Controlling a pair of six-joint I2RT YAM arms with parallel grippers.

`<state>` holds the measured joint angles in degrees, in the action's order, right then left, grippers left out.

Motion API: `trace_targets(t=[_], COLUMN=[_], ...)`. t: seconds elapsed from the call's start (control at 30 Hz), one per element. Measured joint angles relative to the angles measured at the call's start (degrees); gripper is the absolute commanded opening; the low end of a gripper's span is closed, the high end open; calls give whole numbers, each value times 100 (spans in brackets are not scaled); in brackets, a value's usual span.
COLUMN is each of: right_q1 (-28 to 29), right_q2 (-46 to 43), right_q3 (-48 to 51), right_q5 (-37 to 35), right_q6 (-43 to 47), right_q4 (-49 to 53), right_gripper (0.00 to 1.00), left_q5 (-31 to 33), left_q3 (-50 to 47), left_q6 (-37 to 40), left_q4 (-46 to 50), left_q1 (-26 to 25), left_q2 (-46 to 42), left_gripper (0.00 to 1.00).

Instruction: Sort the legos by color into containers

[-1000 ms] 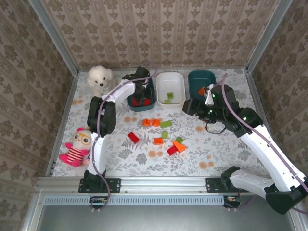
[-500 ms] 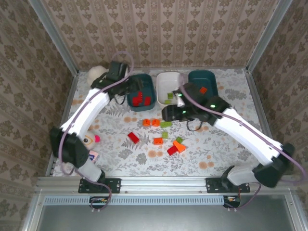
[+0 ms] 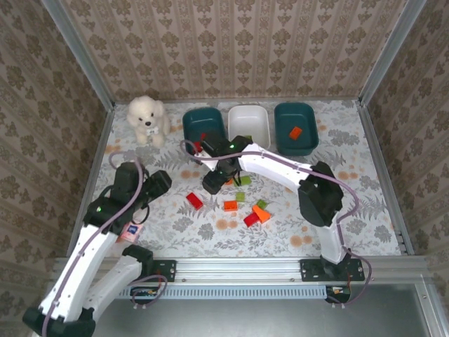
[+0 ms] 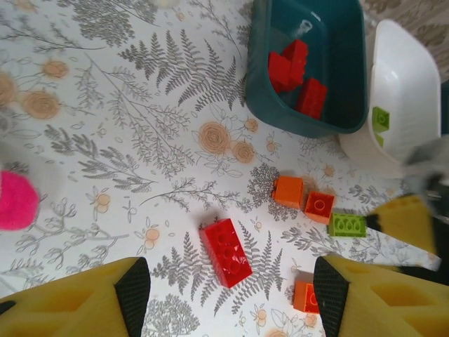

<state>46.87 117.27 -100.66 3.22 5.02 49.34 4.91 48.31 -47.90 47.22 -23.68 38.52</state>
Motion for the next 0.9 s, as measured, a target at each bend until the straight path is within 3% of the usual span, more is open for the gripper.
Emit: trace_targets(t=[0.37,0.73,0.9], right_q1=[-146,-162,-186], right_q2=[835,1486,1665], right_q3=[-354,-894,-1176], right_q5=[-291,-590,-562], right_q6=[1115,1327,1320], right_q4=[-444,-446,-424], right_gripper=[83,84,79], left_q5=[35,-92,-140], left_q3=[9,57,57], left_q6=[-142,-142,-142], left_q4=[654,774,789], left_q1=[0,0,0], left_q2=[-302,-286,-286], left_gripper=[65,65,64])
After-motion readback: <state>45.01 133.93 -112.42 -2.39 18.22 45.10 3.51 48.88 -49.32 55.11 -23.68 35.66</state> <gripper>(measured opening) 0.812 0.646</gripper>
